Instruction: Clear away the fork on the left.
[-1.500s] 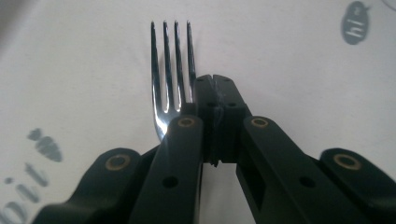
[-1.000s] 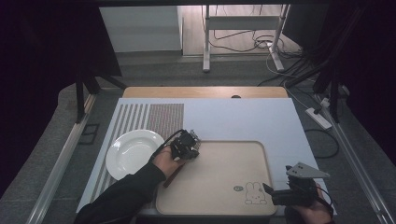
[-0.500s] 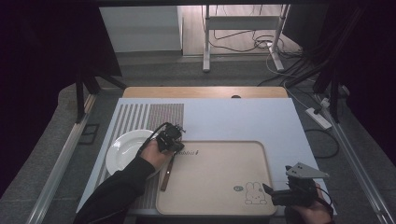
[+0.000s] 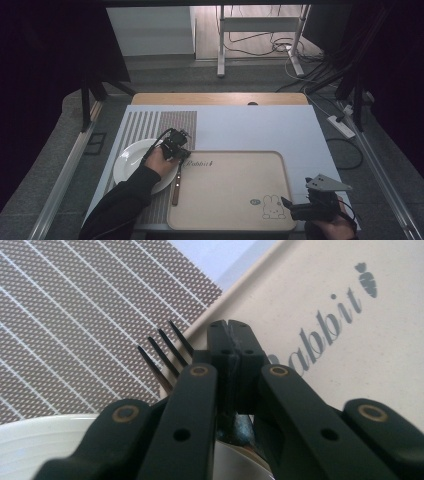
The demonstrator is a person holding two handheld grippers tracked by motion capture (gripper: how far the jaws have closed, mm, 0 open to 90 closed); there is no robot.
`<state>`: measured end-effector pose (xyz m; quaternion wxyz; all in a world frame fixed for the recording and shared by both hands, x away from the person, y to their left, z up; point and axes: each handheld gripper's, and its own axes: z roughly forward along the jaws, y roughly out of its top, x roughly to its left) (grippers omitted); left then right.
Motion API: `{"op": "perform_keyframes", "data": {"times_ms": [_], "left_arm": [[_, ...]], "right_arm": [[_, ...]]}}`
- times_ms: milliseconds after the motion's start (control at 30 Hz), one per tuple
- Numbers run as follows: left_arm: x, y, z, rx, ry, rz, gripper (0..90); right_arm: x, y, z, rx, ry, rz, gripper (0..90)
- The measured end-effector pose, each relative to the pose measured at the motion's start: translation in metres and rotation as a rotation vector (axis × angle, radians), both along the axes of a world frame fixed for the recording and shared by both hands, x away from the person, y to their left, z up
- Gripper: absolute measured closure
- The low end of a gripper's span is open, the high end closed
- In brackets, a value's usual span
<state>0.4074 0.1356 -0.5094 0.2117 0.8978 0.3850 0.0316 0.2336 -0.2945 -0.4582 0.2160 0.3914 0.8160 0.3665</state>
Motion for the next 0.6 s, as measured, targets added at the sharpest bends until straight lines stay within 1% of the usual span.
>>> {"op": "perform_keyframes", "data": {"times_ms": [100, 133, 267, 300, 467, 567, 600], "left_arm": [[0.000, 0.001, 0.000, -0.038, 0.017, -0.010, 87.1], [0.000, 0.001, 0.001, -0.044, 0.015, -0.012, 86.4], [-0.003, 0.001, 0.006, -0.071, -0.011, -0.020, 79.5], [-0.003, 0.001, 0.007, -0.071, -0.017, -0.021, 76.4], [-0.007, 0.003, 0.011, -0.087, -0.035, -0.032, 67.0], [-0.010, 0.004, 0.012, -0.088, -0.048, -0.039, 61.1], [-0.011, 0.006, 0.014, -0.096, -0.049, -0.044, 59.9]], "right_arm": [[0.000, 0.000, 0.000, 0.001, -0.001, 0.000, 0.0], [0.000, 0.000, 0.000, 0.001, 0.000, -0.001, 0.0], [0.000, 0.000, 0.000, 0.001, -0.001, 0.000, 0.0], [0.000, 0.000, 0.000, 0.001, -0.001, 0.000, 0.0], [0.000, 0.000, 0.000, 0.002, 0.000, 0.000, 0.0], [0.000, 0.000, 0.000, 0.002, -0.001, -0.001, 0.0], [0.000, 0.000, 0.000, 0.003, -0.001, -0.001, 0.0]]}}
